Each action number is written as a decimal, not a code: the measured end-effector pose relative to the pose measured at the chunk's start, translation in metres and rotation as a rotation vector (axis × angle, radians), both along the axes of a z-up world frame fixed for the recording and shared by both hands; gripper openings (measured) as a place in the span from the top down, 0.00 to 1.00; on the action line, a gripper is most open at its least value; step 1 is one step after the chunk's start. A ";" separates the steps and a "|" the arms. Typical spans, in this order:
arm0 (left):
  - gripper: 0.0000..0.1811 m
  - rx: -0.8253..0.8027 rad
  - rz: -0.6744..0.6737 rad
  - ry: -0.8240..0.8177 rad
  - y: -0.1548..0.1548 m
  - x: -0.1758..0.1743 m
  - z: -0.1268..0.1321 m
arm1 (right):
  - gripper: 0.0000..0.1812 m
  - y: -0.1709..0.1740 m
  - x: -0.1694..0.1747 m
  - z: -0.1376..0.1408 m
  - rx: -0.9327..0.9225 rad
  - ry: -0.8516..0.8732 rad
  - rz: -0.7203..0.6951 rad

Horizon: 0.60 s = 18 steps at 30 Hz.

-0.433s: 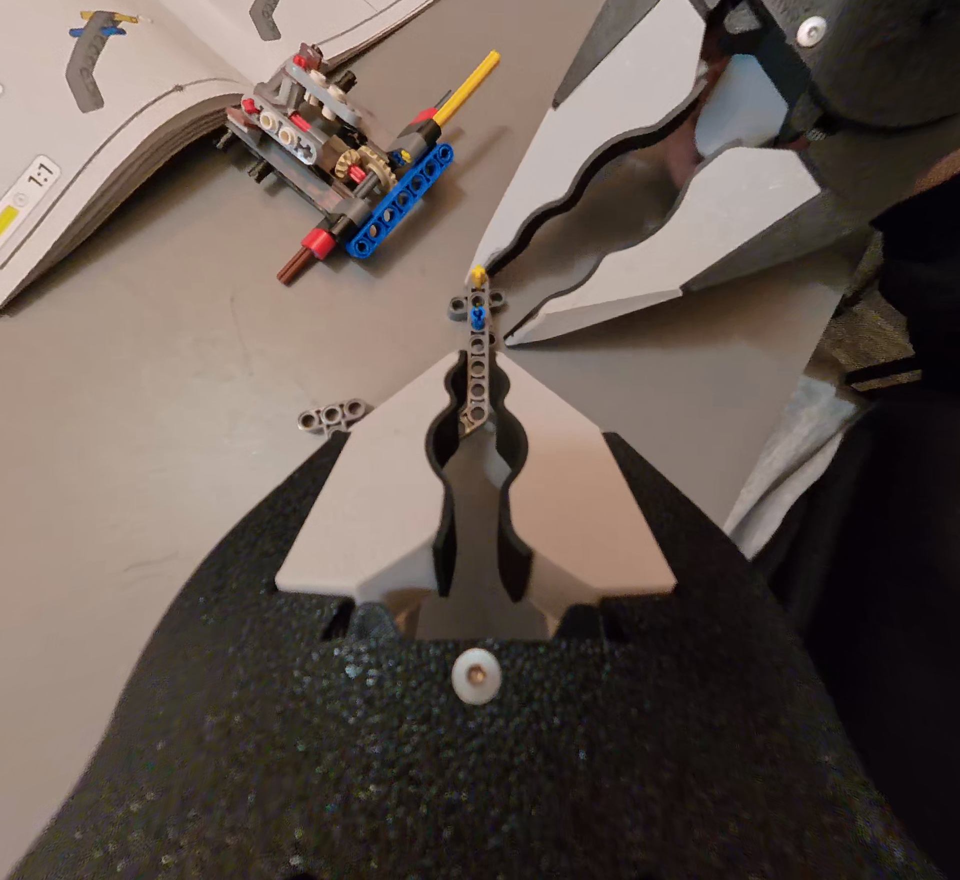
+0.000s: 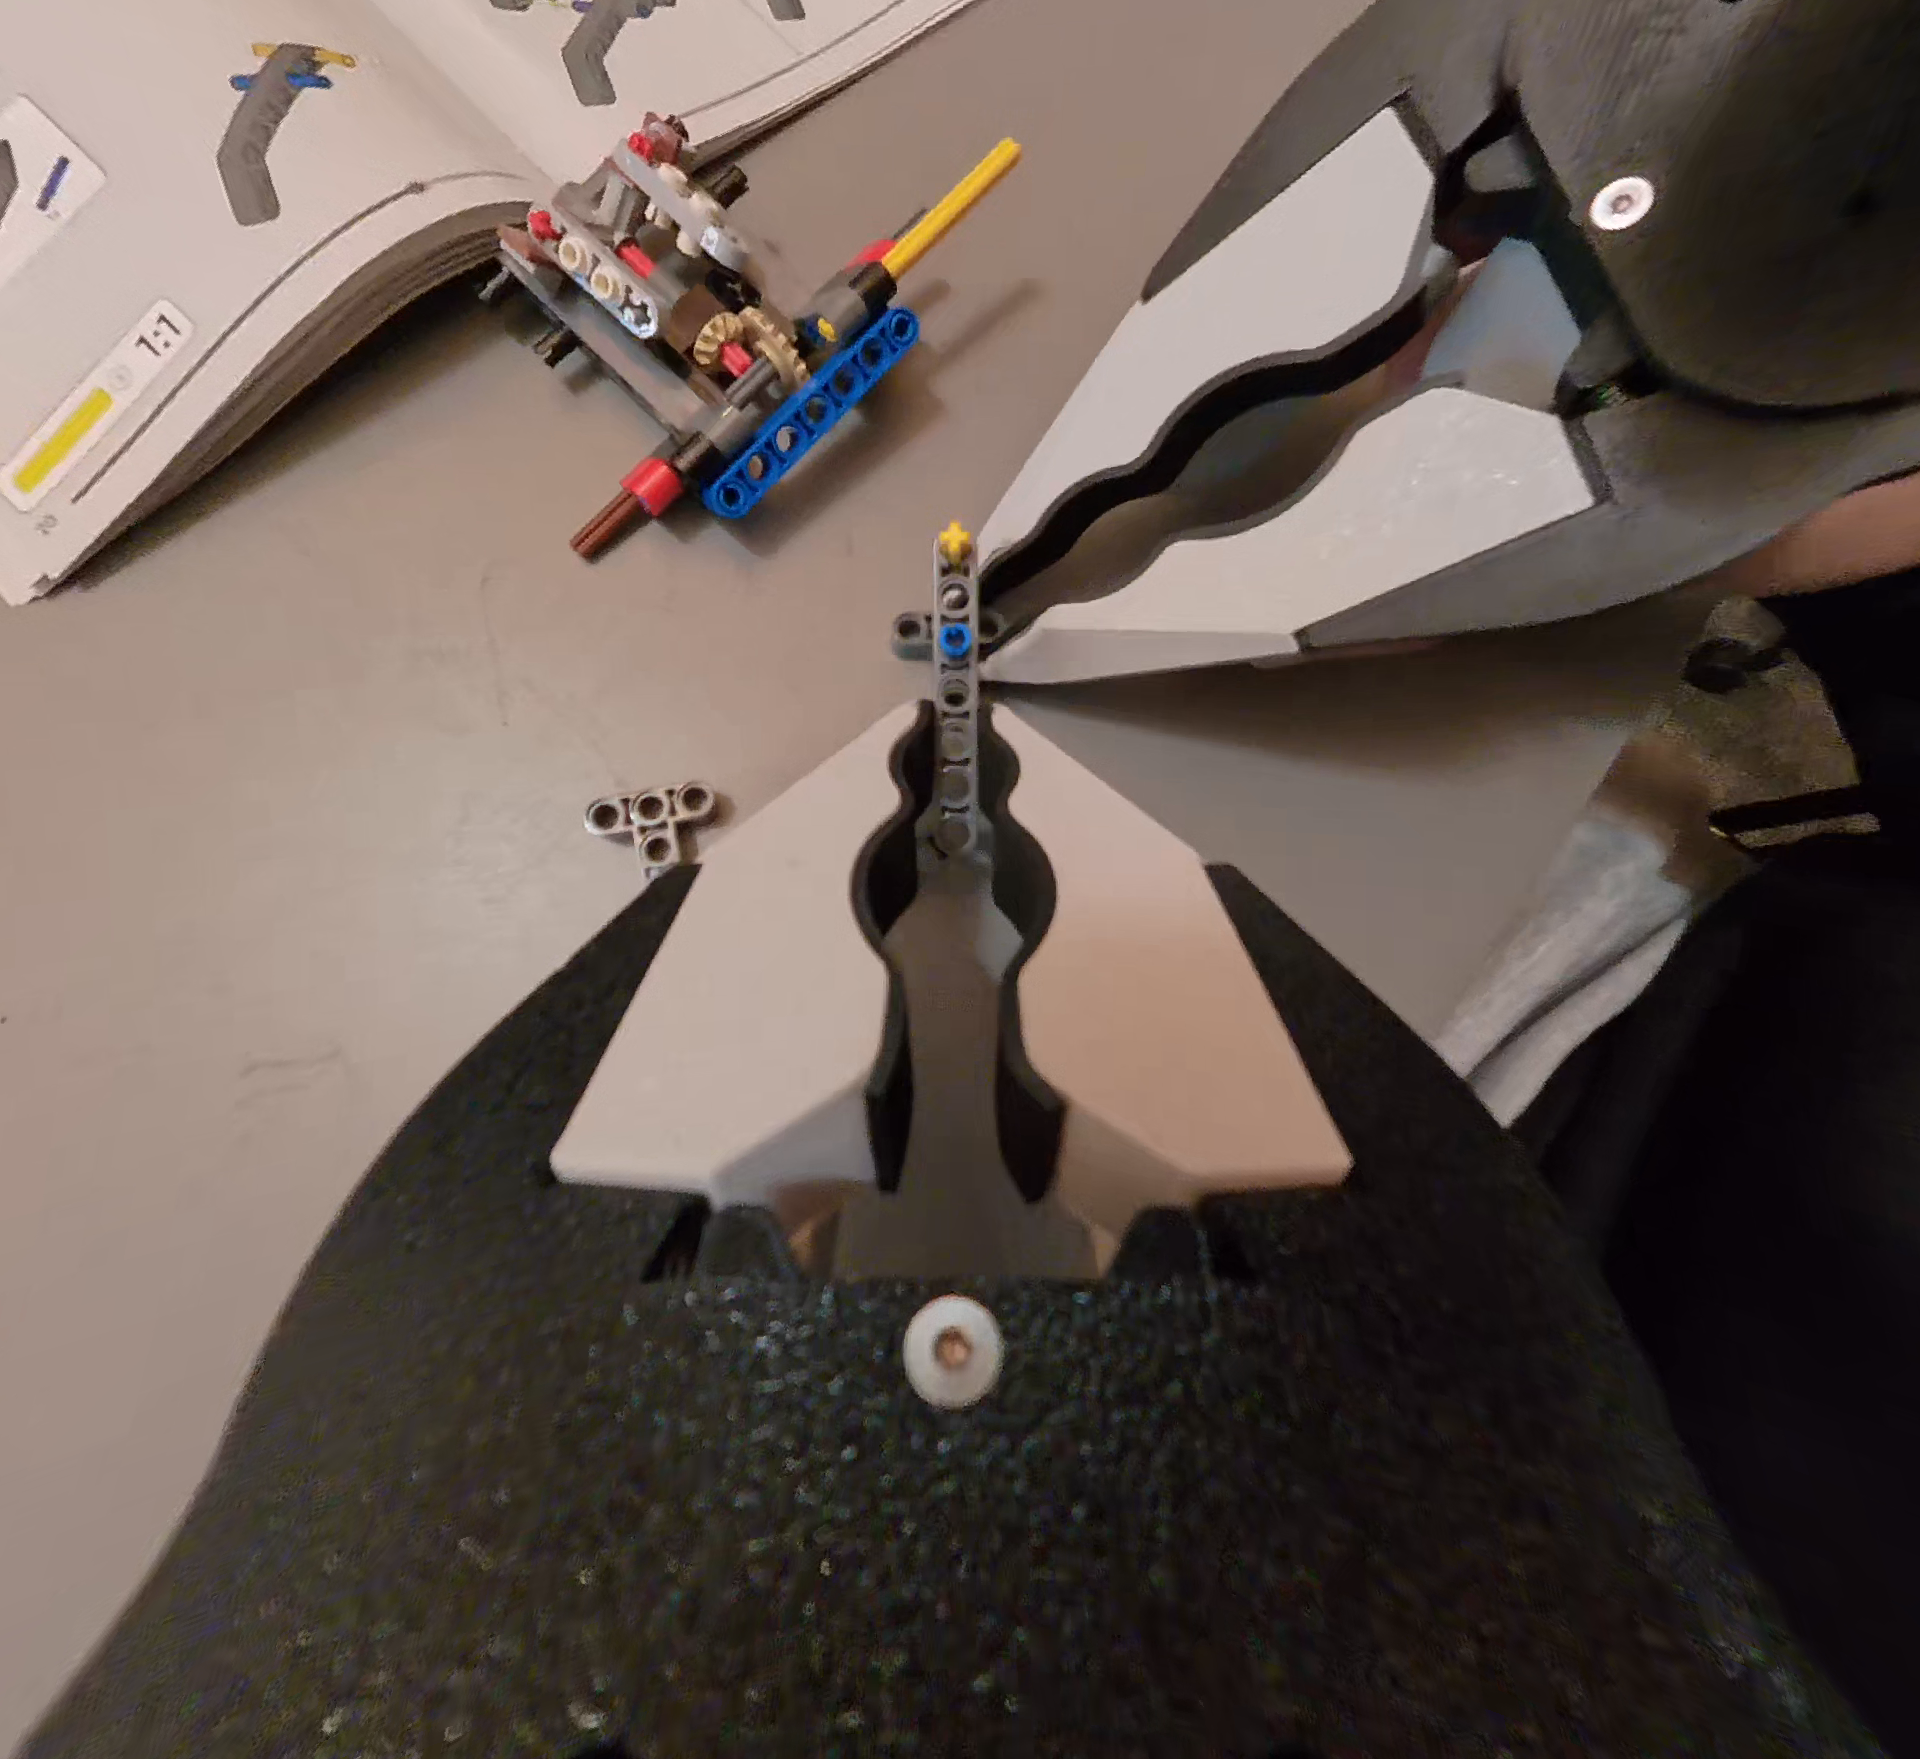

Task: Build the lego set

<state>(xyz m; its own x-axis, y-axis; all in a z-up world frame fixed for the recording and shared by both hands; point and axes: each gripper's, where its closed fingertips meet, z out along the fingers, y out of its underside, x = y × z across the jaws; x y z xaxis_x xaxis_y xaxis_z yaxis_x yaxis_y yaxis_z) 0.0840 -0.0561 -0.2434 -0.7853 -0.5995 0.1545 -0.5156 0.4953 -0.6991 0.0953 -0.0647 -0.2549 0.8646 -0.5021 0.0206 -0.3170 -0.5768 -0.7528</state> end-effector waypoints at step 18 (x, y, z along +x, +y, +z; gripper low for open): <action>0.98 0.051 -0.021 0.049 0.003 -0.004 -0.011 | 0.91 0.004 -0.004 0.000 0.022 0.032 -0.022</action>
<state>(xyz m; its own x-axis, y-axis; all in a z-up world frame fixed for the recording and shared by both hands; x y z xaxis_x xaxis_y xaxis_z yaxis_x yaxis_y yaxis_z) 0.0802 -0.0528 -0.2542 -0.7902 -0.5911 0.1622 -0.5375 0.5411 -0.6468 0.0917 -0.0611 -0.2545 0.8534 -0.5210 -0.0178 -0.3534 -0.5531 -0.7545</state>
